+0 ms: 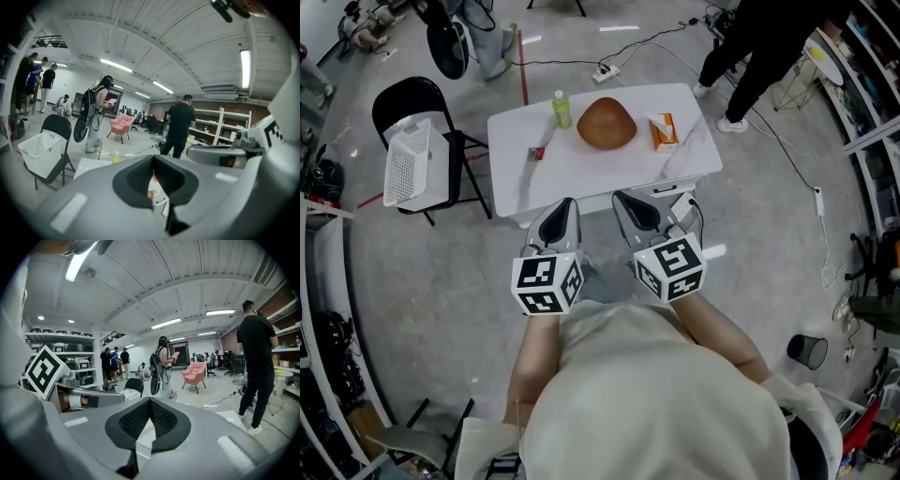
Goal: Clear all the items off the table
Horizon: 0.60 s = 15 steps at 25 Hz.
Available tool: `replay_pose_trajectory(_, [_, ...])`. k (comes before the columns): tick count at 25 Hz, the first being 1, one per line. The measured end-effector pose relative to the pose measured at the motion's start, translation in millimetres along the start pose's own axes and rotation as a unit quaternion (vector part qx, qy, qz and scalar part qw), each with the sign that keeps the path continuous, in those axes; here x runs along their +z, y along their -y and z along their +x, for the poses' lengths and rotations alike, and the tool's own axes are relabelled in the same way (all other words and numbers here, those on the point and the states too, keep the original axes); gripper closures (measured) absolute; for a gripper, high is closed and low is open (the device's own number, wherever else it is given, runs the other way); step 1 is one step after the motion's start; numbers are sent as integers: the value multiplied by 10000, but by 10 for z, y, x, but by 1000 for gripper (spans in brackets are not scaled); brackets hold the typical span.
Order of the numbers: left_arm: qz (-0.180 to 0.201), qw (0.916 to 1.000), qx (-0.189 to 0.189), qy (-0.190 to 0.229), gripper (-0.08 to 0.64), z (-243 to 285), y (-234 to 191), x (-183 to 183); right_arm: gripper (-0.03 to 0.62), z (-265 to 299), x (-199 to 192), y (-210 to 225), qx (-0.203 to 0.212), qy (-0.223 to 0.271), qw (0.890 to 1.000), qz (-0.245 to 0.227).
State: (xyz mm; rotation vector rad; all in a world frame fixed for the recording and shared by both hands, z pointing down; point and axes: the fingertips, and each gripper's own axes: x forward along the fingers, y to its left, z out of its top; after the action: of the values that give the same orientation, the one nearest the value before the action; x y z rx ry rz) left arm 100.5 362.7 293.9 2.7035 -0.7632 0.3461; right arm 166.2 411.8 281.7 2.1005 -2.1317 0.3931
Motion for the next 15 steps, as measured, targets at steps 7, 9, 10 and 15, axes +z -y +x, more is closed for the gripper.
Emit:
replay_pose_trajectory(7, [1, 9999, -48, -123, 551, 376, -474, 157, 595, 599, 90, 100, -61, -159, 9998, 55])
replay_pose_trajectory(9, [16, 9999, -52, -157, 551, 488, -618, 212, 595, 775, 132, 129, -74, -176, 9998, 60])
replay_pose_trajectory(10, [27, 9998, -54, -177, 551, 542, -688, 232, 595, 860, 147, 142, -79, -177, 9998, 63])
replay_pose_trajectory(15, [50, 9996, -84, -265, 551, 787, -1003, 286, 595, 1257, 160, 203, -117, -248, 9996, 111])
